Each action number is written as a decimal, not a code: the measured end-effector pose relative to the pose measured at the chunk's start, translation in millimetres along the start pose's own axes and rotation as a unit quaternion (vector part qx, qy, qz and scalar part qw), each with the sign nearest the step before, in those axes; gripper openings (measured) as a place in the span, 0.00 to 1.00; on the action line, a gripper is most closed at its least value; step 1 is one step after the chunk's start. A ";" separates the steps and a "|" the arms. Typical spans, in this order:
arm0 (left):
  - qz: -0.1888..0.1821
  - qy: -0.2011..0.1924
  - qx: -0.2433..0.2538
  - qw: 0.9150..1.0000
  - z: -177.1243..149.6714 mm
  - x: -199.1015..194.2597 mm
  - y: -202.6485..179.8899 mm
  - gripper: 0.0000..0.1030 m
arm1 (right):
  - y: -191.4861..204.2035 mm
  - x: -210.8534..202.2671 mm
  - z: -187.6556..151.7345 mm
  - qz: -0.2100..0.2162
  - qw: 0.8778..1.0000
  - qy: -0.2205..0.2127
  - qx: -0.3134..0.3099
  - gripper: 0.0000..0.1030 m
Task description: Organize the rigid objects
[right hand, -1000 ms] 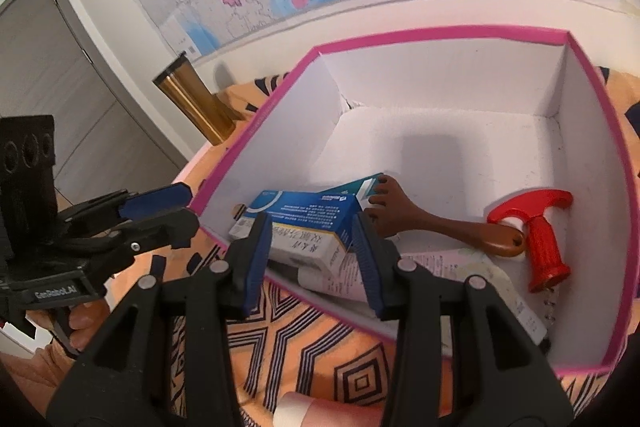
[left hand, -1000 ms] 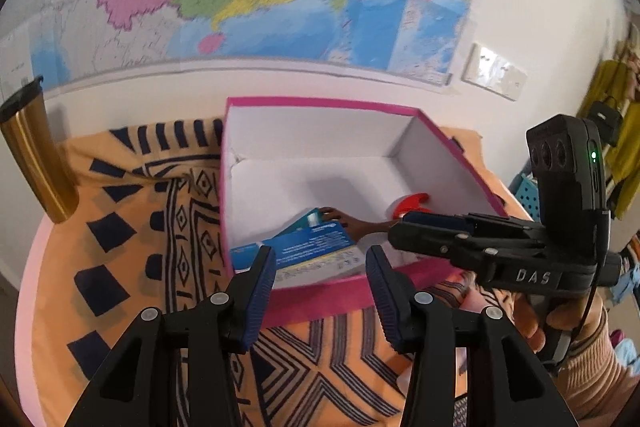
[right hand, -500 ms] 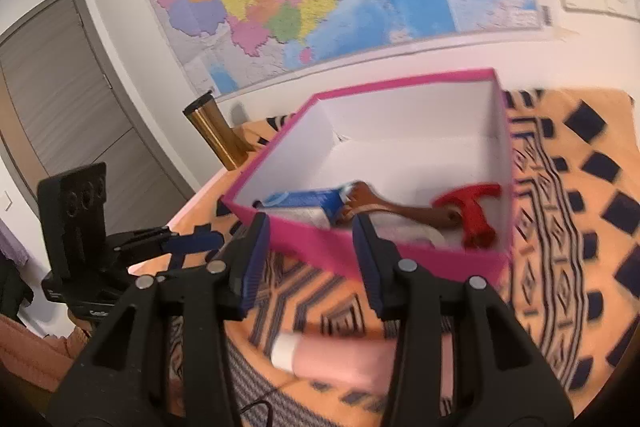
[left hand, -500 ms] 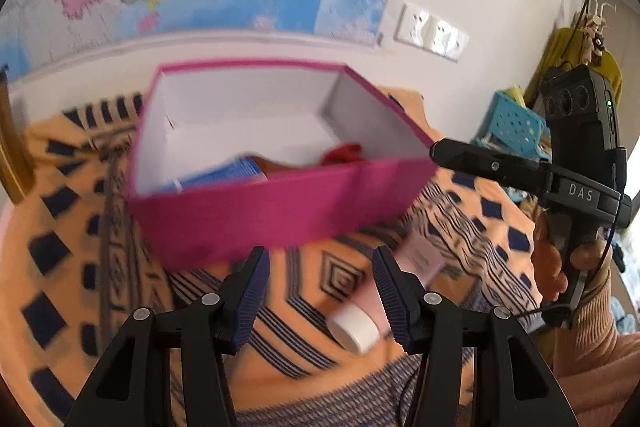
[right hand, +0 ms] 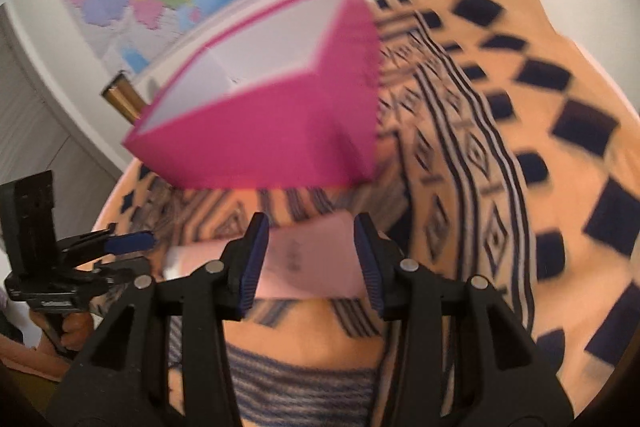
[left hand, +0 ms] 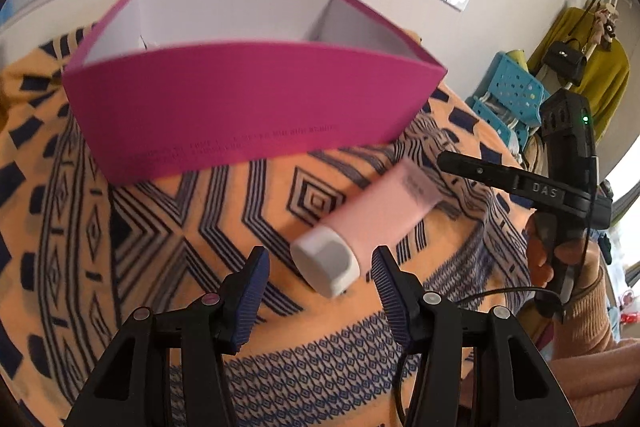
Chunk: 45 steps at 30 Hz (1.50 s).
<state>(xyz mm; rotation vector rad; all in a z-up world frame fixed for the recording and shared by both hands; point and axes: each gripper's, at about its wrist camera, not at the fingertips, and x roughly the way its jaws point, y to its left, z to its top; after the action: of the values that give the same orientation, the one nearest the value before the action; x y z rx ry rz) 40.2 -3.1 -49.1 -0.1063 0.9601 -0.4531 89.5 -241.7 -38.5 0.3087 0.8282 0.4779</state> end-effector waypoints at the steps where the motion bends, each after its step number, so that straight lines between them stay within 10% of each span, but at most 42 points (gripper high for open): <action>1: -0.001 0.003 -0.001 1.000 -1.1 1.9 0.0 0.52 | -3.2 2.5 -2.1 -0.001 1.000 0.004 0.004 0.45; 45: 0.003 0.001 -0.013 1.000 5.4 1.1 -4.7 0.40 | 14.3 1.3 -6.6 0.018 1.000 0.003 -0.019 0.48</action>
<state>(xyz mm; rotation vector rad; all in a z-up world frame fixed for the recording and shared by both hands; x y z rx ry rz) 43.6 -8.5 -45.4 -0.1254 0.9677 -0.4348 81.2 -228.3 -37.3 0.2868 0.8192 0.5271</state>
